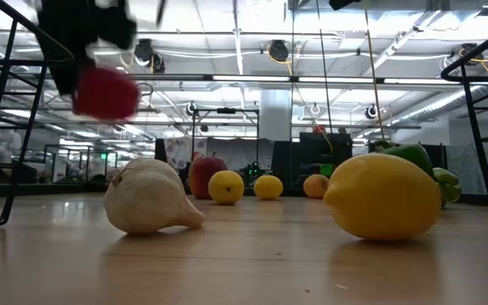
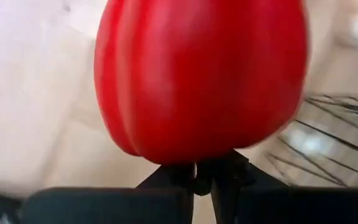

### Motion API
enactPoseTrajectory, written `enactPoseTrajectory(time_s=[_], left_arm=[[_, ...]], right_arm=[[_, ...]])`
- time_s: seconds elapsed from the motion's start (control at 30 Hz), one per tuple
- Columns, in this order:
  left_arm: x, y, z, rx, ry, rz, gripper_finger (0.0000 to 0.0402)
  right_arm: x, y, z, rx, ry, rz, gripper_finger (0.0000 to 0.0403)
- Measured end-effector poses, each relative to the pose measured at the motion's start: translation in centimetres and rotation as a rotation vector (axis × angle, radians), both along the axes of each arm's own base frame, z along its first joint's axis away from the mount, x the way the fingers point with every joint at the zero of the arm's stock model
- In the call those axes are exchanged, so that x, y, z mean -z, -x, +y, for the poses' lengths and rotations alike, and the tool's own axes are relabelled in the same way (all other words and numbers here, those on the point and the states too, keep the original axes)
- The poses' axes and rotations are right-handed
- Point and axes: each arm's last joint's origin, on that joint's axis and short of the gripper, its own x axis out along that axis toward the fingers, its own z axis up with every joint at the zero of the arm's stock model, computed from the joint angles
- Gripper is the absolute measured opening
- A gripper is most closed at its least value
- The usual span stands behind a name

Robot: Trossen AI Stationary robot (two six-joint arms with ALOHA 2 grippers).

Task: Sort produce into baskets
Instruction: Put the red bell pepper into the left black wire basket

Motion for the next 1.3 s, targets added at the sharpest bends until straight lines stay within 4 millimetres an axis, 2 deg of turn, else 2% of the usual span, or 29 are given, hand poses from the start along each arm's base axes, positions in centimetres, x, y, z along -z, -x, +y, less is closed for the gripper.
enactPoseTrajectory(time_s=[0.13,0.23,0.3,0.37,0.6,0.8,1.07,1.3], left_arm=[[-5.9,0.9,-2.2,-0.019,0.161,-0.027,0.0030],[-9.3,1.6,-4.3,-0.034,0.257,-0.066,0.0031],[-10.6,2.0,-5.8,-0.065,0.314,-0.064,0.0031],[-10.9,2.5,-7.6,-0.094,0.356,-0.007,0.0031],[-8.9,3.2,-14.3,-0.126,0.432,0.301,0.0031],[-6.3,2.2,-17.9,-0.115,0.378,0.394,0.0031],[-2.1,1.2,-20.1,0.013,0.292,0.645,0.0031],[0.6,0.4,-20.7,0.159,0.238,0.681,0.0031]], right_arm=[[0.0,0.0,0.0,0.000,0.000,-0.001,0.0168],[0.0,0.0,0.0,0.001,0.000,-0.001,0.0168],[0.0,0.0,0.0,0.001,-0.001,-0.001,0.0168],[0.0,0.0,0.0,0.002,-0.001,-0.002,0.0168],[0.0,0.0,0.0,0.003,-0.004,-0.005,0.0168],[0.0,0.0,0.0,0.008,-0.007,-0.007,0.0168],[0.0,0.0,0.0,0.010,-0.010,-0.008,0.0168],[0.0,0.0,0.0,0.010,-0.010,-0.008,0.0168]])
